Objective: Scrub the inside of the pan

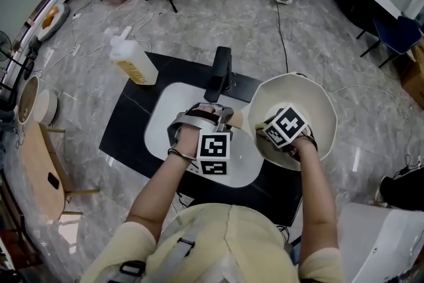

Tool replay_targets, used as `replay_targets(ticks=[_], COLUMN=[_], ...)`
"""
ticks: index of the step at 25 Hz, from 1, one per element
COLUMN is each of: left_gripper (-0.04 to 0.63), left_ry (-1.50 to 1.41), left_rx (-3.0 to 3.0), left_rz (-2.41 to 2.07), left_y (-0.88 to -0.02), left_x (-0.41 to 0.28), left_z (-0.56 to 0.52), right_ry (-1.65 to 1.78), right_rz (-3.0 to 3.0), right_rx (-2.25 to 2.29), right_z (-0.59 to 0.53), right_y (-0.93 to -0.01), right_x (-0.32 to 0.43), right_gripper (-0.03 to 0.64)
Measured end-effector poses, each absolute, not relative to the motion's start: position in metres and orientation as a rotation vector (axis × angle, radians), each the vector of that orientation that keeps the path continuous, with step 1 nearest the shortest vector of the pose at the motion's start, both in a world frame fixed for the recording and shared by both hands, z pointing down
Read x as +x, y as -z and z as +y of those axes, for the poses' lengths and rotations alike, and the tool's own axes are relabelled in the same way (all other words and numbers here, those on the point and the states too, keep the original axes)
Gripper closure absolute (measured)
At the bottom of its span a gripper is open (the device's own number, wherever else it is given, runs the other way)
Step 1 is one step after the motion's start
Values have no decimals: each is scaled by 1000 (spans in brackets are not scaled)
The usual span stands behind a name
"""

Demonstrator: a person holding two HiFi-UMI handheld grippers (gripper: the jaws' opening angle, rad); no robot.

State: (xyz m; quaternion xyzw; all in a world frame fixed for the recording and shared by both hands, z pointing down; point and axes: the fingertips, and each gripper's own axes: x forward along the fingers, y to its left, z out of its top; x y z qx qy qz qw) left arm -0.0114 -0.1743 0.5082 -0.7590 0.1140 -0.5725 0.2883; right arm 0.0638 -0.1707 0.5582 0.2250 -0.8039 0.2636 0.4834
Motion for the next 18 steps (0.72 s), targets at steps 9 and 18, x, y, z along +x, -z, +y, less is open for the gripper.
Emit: replay_targets(ticks=[9,18], left_gripper=[430,430], left_ry=[1526,1530], left_rx=[-2028,-2027], left_rz=[305,305], left_y=[-509,-508], left_x=[-10,-11], left_z=[-174,-174], right_ry=[-522,-301], right_rz=[-2070,-2060], right_rx=[724,930], right_z=[-208,-232], right_y=[-553,-533], right_x=[65,92], right_gripper=[506,506])
